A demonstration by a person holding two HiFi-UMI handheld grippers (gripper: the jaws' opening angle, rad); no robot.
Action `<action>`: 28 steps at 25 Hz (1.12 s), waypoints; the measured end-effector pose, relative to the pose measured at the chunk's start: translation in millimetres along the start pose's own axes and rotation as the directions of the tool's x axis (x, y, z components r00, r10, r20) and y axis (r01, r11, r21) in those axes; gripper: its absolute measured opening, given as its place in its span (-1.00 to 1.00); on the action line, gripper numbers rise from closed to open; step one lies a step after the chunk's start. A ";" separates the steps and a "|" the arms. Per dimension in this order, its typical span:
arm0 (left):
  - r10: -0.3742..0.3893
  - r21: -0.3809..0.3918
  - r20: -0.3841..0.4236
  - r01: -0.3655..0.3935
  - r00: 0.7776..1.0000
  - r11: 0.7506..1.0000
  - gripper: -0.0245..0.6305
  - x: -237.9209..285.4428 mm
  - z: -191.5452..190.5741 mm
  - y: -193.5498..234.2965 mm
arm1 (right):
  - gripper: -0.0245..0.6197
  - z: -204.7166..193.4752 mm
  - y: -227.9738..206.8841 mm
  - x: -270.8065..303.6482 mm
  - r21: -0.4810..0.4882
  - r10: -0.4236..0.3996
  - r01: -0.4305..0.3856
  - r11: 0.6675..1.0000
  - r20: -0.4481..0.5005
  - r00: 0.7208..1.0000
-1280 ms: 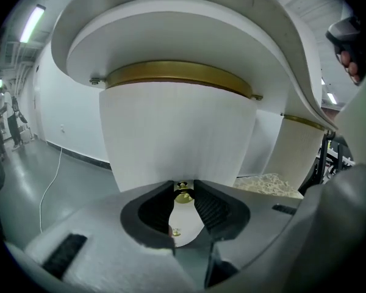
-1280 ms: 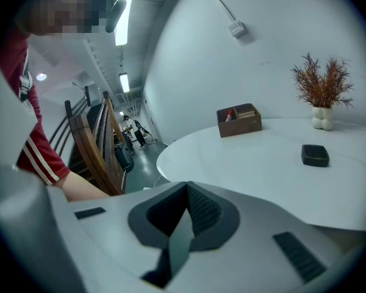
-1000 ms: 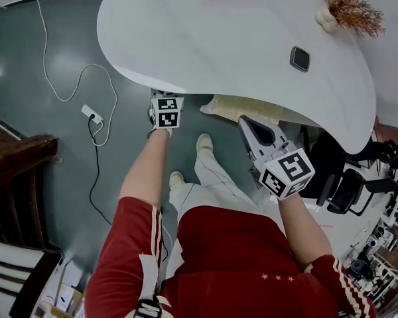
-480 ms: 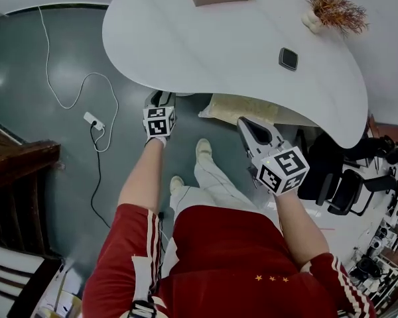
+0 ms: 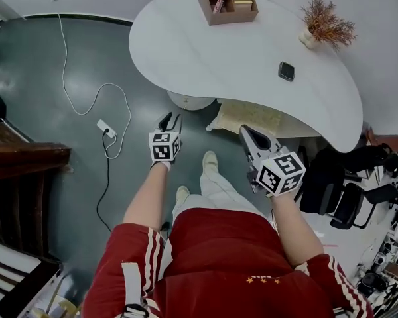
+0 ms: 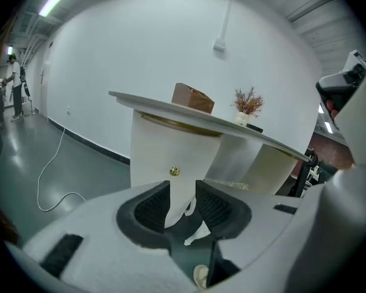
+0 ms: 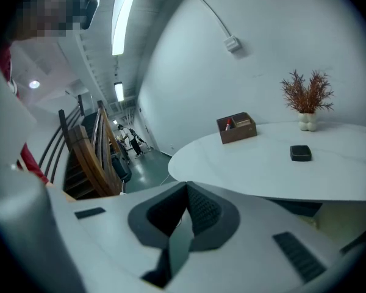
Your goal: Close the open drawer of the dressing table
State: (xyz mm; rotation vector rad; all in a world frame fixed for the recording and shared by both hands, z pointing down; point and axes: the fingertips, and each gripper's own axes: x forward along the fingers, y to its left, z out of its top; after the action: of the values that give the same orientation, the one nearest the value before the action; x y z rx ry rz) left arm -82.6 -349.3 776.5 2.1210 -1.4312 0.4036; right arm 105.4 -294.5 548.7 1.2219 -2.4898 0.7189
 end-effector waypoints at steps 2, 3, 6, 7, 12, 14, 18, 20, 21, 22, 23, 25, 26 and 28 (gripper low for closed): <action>-0.015 0.009 0.016 0.015 1.000 1.000 -0.54 -20.6 5.3 -7.1 | -0.91 6.3 8.9 -4.8 0.005 -0.002 0.002 1.000 0.017 1.000; -0.028 0.019 0.027 0.027 0.999 0.999 -0.54 -31.3 9.3 -11.1 | -0.91 9.3 14.1 -7.1 0.003 -0.003 0.003 1.000 0.025 1.000; -0.070 0.040 0.066 0.067 0.995 0.997 -0.54 -66.6 24.7 -20.9 | -0.91 18.4 31.8 -14.6 -0.009 -0.008 0.008 1.000 0.048 0.999; -0.081 0.043 0.080 0.078 0.994 0.996 -0.54 -79.1 30.8 -22.3 | -0.91 21.9 37.9 -17.0 -0.010 -0.011 0.011 1.000 0.058 0.998; -0.130 0.080 0.160 0.118 0.979 0.990 -0.54 -147.0 68.1 -29.0 | -0.91 36.3 76.6 -32.2 -0.028 -0.016 0.019 0.999 0.092 0.996; -0.167 0.086 0.196 0.153 0.966 0.985 -0.54 -176.7 87.1 -34.2 | -0.91 42.4 97.3 -40.4 -0.060 -0.005 0.011 0.998 0.104 0.995; -0.216 0.113 0.245 0.194 0.945 0.974 -0.55 -235.7 119.7 -51.4 | -0.91 52.7 129.7 -69.5 -0.104 -0.014 0.028 0.994 0.132 0.991; -0.236 0.140 0.264 0.205 0.935 0.969 -0.55 -261.0 136.2 -59.9 | -0.91 59.3 140.9 -85.1 -0.101 -0.023 0.038 0.994 0.152 0.988; -0.244 0.148 0.275 0.210 0.930 0.966 -0.55 -272.4 143.6 -64.1 | -0.91 62.2 145.1 -93.4 -0.101 -0.027 0.043 0.994 0.160 0.987; -0.249 0.151 0.286 0.213 0.925 0.965 -0.56 -283.3 149.8 -68.3 | -0.91 64.7 148.4 -102.5 -0.104 -0.032 0.050 0.993 0.167 0.985; -0.251 0.150 0.296 0.215 0.922 0.965 -0.57 -293.8 154.6 -72.2 | -0.91 66.9 150.6 -112.3 -0.110 -0.039 0.058 0.992 0.172 0.984; -0.251 0.142 0.311 0.216 0.917 0.966 -0.59 -314.2 161.3 -79.9 | -0.91 70.5 152.5 -133.1 -0.122 -0.052 0.075 0.990 0.181 0.982; -0.253 0.138 0.317 0.220 0.914 0.966 -0.60 -324.3 163.5 -84.3 | -0.91 71.8 152.5 -143.6 -0.128 -0.060 0.084 0.988 0.186 0.981; -0.267 0.138 0.329 0.234 0.906 0.962 -0.62 -343.3 166.7 -95.0 | -0.91 74.5 151.1 -163.9 -0.140 -0.079 0.108 0.984 0.199 0.977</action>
State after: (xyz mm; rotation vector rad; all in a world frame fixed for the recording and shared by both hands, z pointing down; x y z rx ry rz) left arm -137.9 -160.5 435.9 2.5101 -1.3116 -0.0043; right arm 82.3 -148.6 365.9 1.4001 -2.5630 0.3976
